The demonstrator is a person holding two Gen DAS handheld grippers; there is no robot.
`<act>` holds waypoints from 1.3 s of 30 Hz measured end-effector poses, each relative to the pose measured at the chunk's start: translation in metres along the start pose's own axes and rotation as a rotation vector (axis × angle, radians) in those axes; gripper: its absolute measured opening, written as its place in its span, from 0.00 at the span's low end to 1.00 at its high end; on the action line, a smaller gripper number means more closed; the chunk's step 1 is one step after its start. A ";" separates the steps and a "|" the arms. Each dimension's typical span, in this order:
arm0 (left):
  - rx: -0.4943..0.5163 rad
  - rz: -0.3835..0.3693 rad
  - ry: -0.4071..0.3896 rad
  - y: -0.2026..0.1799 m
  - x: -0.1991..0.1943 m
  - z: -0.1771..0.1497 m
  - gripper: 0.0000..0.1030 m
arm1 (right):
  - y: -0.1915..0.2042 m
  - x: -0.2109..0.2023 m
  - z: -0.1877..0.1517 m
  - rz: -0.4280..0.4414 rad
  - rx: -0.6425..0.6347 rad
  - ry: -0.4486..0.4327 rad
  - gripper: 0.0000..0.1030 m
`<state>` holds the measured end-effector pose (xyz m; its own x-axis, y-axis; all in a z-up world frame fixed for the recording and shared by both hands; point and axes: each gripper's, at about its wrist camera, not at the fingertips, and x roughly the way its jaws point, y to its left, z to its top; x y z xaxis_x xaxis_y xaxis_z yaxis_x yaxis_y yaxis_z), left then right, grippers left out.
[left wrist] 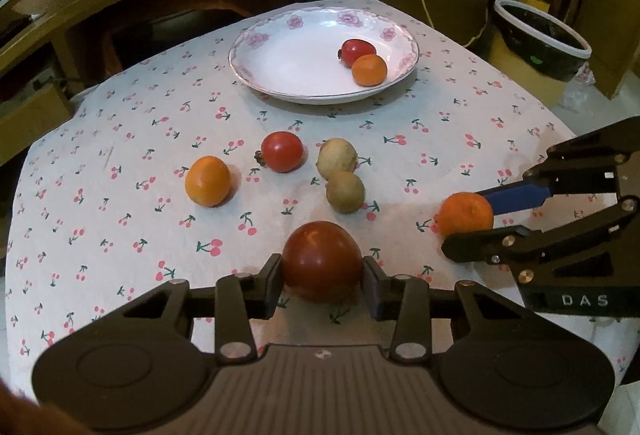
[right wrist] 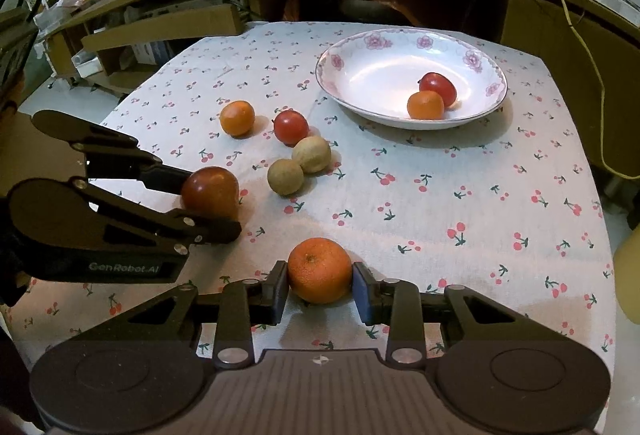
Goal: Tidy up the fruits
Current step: 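Carry the dark red tomato and tangerine in both grippers over the white plate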
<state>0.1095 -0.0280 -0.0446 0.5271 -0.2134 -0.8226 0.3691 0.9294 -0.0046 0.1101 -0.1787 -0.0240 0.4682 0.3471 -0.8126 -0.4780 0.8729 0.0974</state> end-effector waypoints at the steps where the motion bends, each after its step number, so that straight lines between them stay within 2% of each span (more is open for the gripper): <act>1: 0.001 -0.001 0.000 -0.001 0.000 0.001 0.44 | -0.001 0.000 0.000 -0.002 0.002 0.000 0.34; 12: -0.004 -0.023 -0.039 -0.007 -0.006 0.018 0.43 | -0.013 -0.008 0.010 -0.012 0.030 -0.040 0.34; 24: -0.029 -0.027 -0.078 -0.001 -0.002 0.049 0.43 | -0.031 -0.005 0.037 -0.033 0.080 -0.087 0.34; 39: -0.049 0.026 -0.106 0.013 0.025 0.094 0.43 | -0.056 0.010 0.078 -0.070 0.140 -0.131 0.34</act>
<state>0.1993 -0.0496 -0.0125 0.6147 -0.2168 -0.7584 0.3177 0.9481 -0.0135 0.1990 -0.1973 0.0073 0.5939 0.3173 -0.7393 -0.3372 0.9325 0.1293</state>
